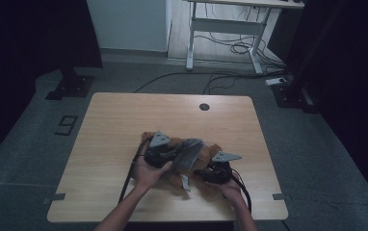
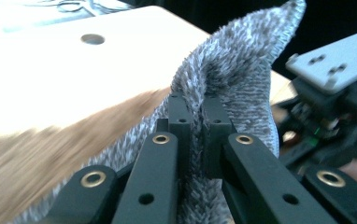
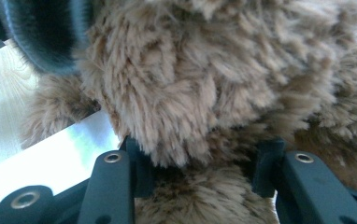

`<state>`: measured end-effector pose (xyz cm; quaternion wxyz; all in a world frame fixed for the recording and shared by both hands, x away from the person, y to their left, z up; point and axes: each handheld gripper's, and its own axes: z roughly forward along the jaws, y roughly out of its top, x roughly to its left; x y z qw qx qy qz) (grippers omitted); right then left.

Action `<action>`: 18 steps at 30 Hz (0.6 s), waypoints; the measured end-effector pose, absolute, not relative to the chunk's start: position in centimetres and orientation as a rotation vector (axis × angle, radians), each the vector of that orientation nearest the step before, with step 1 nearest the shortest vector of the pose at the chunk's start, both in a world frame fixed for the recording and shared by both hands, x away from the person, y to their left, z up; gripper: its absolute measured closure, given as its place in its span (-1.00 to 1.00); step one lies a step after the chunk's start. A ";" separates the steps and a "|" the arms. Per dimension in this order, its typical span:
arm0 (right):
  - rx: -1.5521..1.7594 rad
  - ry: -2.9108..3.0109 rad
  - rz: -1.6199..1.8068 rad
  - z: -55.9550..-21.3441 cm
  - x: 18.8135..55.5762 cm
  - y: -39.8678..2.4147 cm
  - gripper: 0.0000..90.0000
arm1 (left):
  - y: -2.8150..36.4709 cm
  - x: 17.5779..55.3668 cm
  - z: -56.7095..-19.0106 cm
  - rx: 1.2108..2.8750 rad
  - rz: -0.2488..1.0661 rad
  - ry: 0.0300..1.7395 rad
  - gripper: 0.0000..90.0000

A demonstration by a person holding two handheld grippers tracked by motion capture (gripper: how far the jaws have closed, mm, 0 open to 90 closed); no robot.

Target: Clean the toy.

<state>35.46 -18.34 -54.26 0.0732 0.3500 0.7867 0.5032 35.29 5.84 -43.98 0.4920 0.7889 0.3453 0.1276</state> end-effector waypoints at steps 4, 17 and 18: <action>1.066 2.352 1.512 -54.3 35.4 -18.6 0.23 | 1.6 36.0 -45.1 2.013 0.357 0.829 0.88; 1.102 2.352 1.520 -54.4 35.5 -18.9 0.28 | 7.6 36.5 -45.7 1.940 0.414 0.952 0.88; 1.106 2.353 1.522 -54.4 35.5 -19.0 0.28 | 8.2 36.5 -45.8 1.932 0.418 0.965 0.88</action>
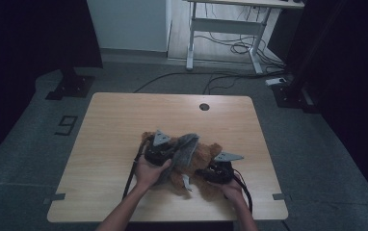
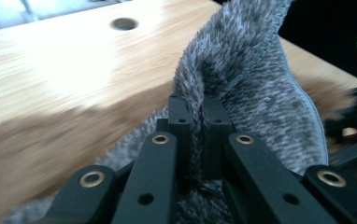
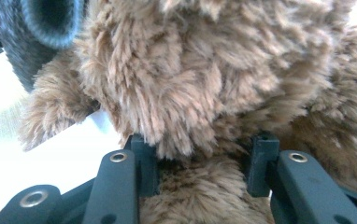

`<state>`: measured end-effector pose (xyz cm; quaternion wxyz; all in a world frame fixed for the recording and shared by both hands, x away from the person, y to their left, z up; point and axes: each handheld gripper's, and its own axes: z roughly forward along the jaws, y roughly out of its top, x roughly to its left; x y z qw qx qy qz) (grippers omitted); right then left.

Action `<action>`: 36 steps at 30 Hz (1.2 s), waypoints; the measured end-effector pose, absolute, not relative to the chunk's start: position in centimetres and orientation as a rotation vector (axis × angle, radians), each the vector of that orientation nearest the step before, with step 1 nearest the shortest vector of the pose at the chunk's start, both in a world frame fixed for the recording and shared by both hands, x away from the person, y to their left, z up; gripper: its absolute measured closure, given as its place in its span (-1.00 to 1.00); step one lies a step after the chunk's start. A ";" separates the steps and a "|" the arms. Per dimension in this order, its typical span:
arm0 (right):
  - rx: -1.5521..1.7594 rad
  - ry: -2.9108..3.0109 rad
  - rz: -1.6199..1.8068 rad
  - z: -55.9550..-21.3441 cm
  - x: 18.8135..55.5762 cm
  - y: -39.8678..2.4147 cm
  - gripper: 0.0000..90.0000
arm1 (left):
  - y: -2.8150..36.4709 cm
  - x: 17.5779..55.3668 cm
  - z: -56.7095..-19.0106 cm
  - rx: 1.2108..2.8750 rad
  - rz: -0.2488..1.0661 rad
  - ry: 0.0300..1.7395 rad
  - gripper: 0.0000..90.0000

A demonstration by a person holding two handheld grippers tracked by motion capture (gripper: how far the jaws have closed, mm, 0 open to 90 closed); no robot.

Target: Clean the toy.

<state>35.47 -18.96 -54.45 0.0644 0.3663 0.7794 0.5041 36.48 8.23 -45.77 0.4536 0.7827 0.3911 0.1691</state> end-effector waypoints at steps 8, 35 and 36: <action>1.118 2.348 1.536 -54.5 35.5 -19.1 0.29 | 13.4 35.8 -45.4 1.859 0.457 1.027 0.88; 1.117 2.344 1.503 -54.5 35.5 -18.9 0.30 | 19.8 36.4 -50.2 1.842 0.385 1.235 0.89; 1.120 2.344 1.504 -54.6 35.5 -18.9 0.30 | 19.9 36.3 -49.5 1.832 0.395 1.218 0.89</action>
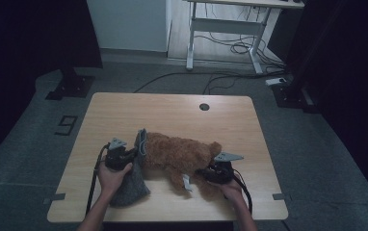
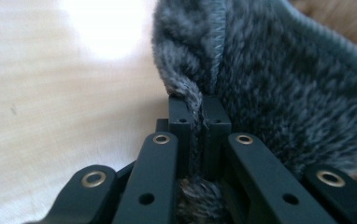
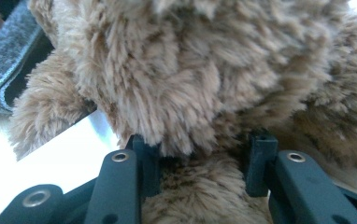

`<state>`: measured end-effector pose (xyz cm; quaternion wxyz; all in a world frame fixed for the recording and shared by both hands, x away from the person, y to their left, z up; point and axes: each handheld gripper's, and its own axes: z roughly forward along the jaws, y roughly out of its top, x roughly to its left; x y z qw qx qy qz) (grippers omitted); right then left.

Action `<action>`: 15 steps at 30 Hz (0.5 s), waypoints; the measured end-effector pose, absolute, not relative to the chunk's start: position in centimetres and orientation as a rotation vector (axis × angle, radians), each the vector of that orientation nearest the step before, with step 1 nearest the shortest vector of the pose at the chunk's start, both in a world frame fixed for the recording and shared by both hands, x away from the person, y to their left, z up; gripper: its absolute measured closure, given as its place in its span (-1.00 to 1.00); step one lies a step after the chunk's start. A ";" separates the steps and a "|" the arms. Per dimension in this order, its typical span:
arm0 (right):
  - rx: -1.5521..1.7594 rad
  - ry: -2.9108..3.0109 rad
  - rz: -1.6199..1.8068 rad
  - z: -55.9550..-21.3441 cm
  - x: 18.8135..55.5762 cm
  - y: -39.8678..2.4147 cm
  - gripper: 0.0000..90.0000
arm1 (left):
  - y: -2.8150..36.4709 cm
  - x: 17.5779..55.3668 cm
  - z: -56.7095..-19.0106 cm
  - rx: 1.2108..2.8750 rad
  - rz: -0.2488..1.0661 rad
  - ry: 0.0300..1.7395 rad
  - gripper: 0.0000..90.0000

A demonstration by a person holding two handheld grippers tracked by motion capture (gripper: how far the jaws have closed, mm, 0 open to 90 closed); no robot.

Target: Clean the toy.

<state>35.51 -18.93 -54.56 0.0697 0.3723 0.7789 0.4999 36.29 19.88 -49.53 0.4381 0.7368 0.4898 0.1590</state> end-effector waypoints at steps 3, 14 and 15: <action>1.129 2.343 1.512 -54.6 35.6 -19.0 0.30 | 19.3 36.0 -47.2 1.801 0.425 1.157 0.89; 1.130 2.340 1.514 -54.6 35.6 -19.0 0.30 | 9.3 36.5 -42.2 1.877 0.388 0.887 0.88; 1.134 2.340 1.514 -54.6 35.5 -19.0 0.30 | 8.2 36.7 -42.1 1.890 0.385 0.869 0.88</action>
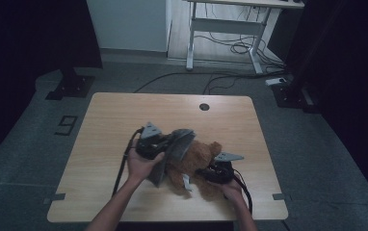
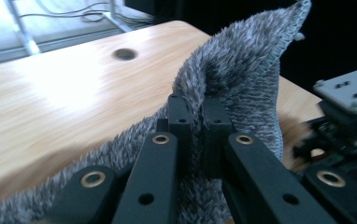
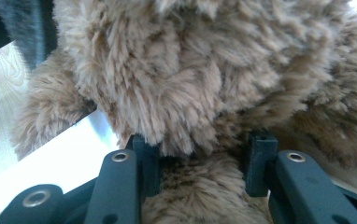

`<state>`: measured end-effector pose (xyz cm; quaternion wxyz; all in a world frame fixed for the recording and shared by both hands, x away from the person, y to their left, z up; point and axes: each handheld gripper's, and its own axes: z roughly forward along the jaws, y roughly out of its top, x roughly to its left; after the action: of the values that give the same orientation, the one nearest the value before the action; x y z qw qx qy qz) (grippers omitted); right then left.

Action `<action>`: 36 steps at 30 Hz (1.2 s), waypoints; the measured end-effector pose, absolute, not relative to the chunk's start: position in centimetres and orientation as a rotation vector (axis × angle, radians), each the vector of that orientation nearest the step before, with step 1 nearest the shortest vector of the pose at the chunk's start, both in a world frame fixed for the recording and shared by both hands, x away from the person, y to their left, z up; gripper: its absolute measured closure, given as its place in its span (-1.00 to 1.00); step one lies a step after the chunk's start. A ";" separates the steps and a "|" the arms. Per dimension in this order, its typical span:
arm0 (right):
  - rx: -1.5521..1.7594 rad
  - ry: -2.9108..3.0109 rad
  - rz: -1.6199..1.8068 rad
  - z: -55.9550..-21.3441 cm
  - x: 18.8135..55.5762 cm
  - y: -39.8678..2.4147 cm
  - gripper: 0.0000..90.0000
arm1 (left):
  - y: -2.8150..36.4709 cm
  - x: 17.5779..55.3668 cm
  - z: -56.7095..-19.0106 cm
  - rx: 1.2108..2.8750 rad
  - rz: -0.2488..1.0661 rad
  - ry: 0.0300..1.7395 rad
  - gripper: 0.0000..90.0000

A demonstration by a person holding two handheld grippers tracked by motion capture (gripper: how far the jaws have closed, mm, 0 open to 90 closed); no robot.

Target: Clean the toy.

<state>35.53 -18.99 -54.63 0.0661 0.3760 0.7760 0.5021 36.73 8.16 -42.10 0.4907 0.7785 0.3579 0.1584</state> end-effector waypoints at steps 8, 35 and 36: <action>1.133 2.343 1.515 -54.6 35.5 -19.0 0.30 | 2.5 38.4 -43.8 1.971 0.312 0.845 0.88; 1.134 2.341 1.489 -54.6 35.5 -18.9 0.31 | 16.3 37.3 -45.6 1.851 0.455 1.103 0.88; 1.134 2.341 1.488 -54.6 35.5 -18.9 0.31 | 16.7 37.3 -45.8 1.847 0.455 1.116 0.88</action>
<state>35.49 -18.85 -54.61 0.0722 0.3775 0.7791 0.4953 37.35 16.70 -45.84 0.4511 0.7475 0.4514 0.1843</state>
